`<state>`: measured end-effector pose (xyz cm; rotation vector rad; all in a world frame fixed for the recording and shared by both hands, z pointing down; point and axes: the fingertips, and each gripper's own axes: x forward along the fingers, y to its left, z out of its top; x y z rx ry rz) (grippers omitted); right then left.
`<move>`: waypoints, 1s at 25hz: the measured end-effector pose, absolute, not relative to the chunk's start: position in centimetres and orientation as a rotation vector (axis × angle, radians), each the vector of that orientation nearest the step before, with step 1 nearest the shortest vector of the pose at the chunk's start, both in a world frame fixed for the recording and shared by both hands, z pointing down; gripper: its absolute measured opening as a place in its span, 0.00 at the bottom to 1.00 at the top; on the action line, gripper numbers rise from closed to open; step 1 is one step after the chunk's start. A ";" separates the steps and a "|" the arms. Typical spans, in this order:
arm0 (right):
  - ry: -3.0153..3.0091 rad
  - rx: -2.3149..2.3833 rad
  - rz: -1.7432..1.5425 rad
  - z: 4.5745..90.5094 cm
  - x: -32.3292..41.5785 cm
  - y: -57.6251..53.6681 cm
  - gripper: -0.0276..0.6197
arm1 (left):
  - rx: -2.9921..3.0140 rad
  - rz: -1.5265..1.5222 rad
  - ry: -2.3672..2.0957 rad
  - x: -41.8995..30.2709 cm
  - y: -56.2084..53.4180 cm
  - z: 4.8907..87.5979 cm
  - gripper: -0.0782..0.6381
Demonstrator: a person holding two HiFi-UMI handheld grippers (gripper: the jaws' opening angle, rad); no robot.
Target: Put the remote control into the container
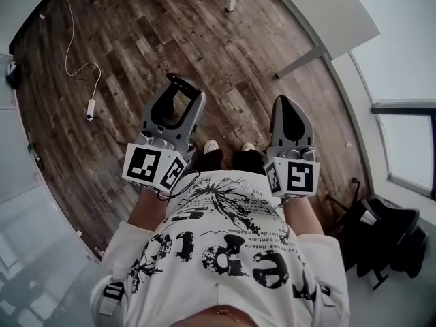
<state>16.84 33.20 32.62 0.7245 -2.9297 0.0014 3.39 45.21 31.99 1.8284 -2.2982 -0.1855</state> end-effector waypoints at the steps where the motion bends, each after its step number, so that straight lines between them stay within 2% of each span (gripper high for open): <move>1: -2.920 0.709 0.000 33.0 15.8 33.0 0.05 | 1.806 -0.192 -2.305 2.5 45.5 32.3 0.44; 8: -2.938 0.604 0.061 34.3 8.6 29.8 0.05 | 1.661 -0.199 -2.372 -3.4 44.7 34.2 0.44; 12: -2.972 0.516 0.099 34.8 3.9 26.6 0.05 | 1.628 -0.104 -2.451 -6.4 42.2 33.5 0.44; 17: -3.075 0.442 0.079 31.4 -1.4 21.0 0.05 | 1.603 -0.035 -2.525 -10.1 37.2 30.8 0.44; 25: -3.061 0.633 0.116 30.5 -2.5 9.9 0.05 | 1.756 0.059 -2.491 -13.1 25.3 28.4 0.44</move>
